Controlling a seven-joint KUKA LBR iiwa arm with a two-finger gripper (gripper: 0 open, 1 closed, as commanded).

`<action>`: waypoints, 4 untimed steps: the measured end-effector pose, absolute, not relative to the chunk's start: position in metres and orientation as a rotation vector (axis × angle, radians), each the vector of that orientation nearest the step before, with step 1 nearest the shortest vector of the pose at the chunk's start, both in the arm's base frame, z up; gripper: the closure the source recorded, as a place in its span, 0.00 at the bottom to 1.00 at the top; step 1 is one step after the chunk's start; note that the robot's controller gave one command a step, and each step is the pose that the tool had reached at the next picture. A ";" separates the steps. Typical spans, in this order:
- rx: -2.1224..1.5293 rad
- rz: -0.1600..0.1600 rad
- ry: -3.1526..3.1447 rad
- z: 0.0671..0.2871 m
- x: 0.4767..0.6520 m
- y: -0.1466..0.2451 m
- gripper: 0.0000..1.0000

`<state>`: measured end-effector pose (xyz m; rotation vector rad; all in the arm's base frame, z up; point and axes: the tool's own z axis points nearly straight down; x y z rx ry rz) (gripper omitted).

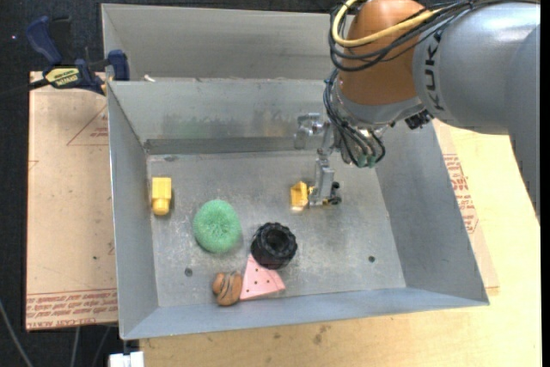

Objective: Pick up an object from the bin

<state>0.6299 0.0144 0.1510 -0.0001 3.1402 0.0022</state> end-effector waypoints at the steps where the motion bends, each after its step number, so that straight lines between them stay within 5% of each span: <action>1: -0.280 0.001 3.125 0.138 0.639 -0.003 0.00; 2: -0.296 0.001 3.121 0.079 0.649 -0.009 0.00; 3: -0.466 0.001 3.104 0.070 0.630 -0.055 1.00; 4: -0.466 0.002 3.104 0.070 0.630 -0.055 1.00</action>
Offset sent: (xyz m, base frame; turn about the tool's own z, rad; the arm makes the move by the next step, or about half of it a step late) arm 0.0190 -0.0247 -0.0798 -0.1845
